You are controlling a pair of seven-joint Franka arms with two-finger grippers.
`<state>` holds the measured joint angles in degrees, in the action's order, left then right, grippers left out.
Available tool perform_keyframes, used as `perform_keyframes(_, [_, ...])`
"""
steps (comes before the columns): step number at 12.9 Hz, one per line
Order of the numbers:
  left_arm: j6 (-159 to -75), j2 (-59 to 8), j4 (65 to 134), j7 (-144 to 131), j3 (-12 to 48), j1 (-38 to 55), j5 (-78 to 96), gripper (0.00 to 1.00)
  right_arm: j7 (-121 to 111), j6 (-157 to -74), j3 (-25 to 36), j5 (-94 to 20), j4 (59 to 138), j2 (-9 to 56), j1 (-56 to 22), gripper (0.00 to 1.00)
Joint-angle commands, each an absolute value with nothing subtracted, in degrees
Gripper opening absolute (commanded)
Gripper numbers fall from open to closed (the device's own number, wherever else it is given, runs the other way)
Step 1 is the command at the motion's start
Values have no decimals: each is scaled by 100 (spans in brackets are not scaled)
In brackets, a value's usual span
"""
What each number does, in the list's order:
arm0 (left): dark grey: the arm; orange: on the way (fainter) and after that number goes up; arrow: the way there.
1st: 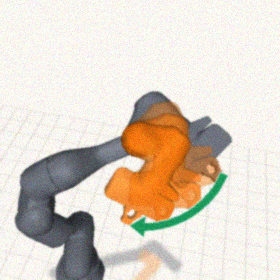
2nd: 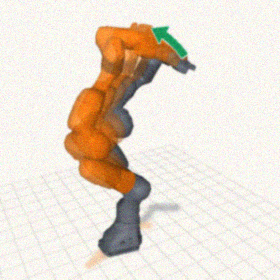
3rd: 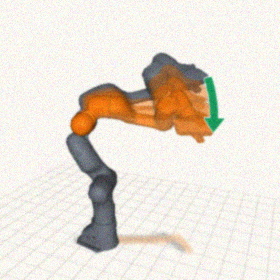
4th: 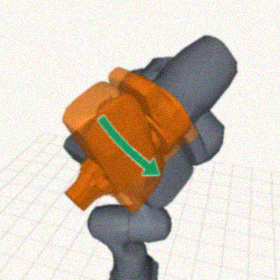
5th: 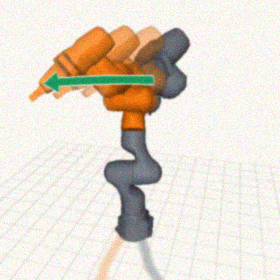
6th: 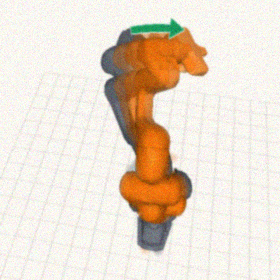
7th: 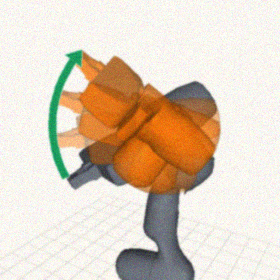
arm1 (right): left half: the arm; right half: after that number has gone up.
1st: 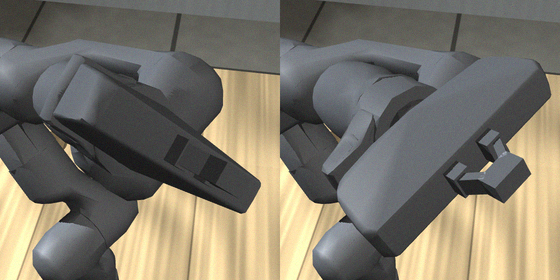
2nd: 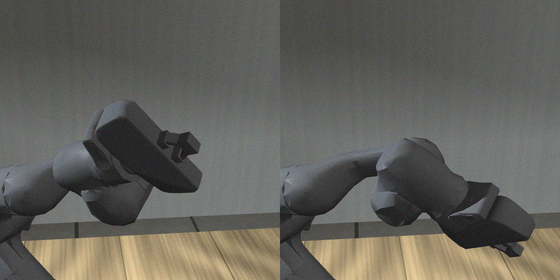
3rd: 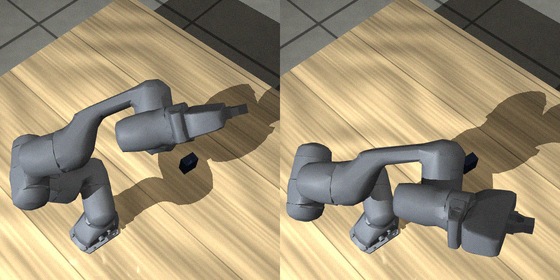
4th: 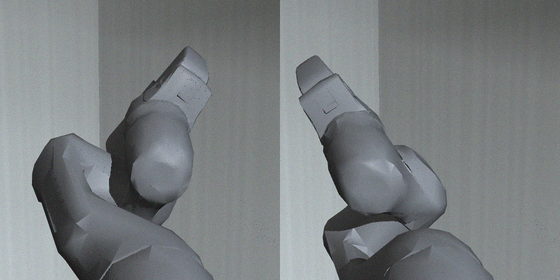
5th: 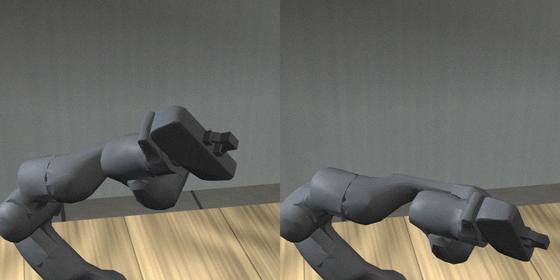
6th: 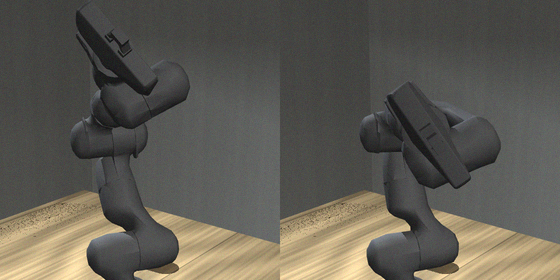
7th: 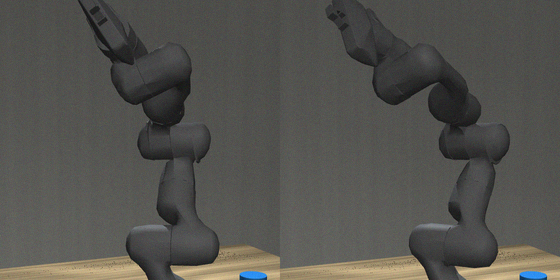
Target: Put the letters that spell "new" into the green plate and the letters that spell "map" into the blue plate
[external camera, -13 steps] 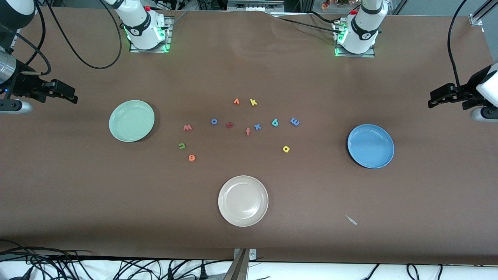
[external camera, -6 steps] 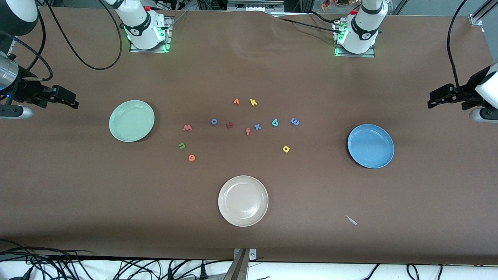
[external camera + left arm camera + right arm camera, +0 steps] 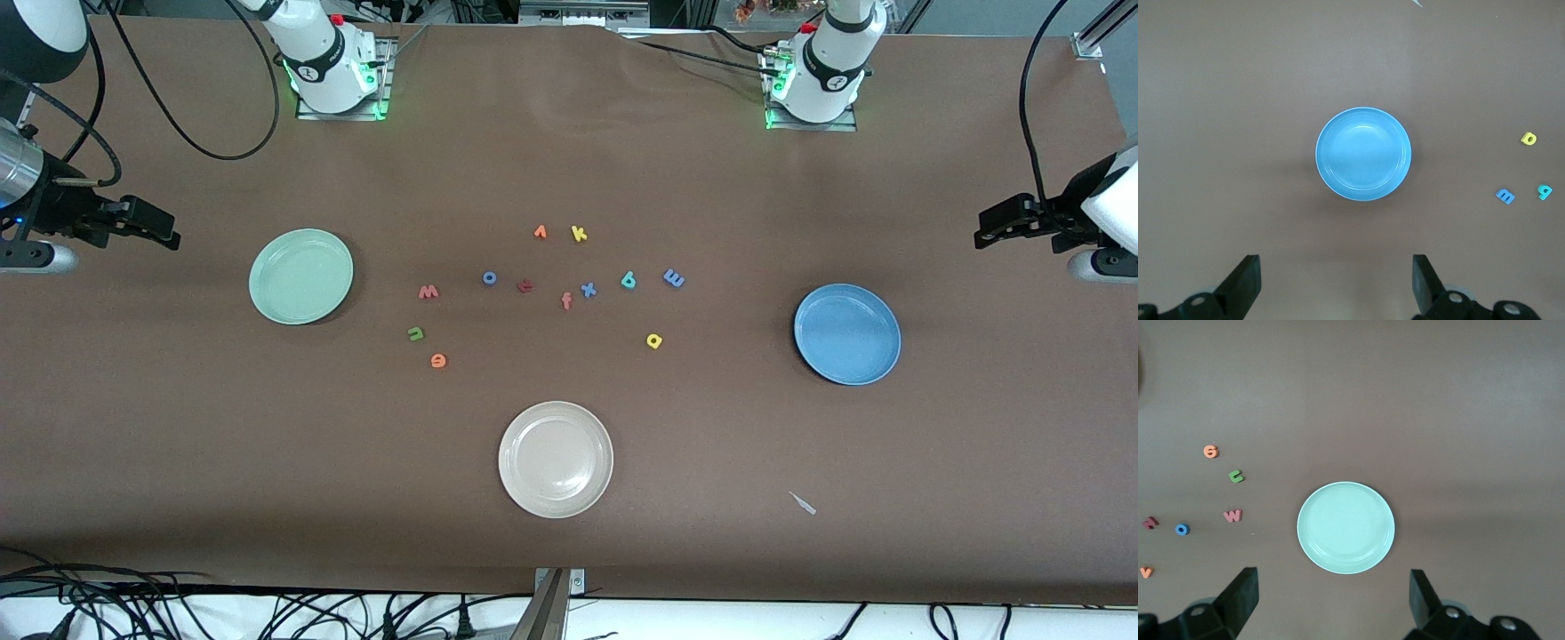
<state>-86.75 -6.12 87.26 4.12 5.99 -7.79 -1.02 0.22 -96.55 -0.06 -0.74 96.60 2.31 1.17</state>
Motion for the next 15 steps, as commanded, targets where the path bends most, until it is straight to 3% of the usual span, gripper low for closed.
perform_keyframes(1, [-8736,-598,8754,536,589,-773,-70,100,62,-9756,-9,-26,9615,272,88,100])
perform_keyframes(15, [-8692,-650,8754,580,580,-756,-70,100,62,-9958,-18,9,9580,422,-78,100])
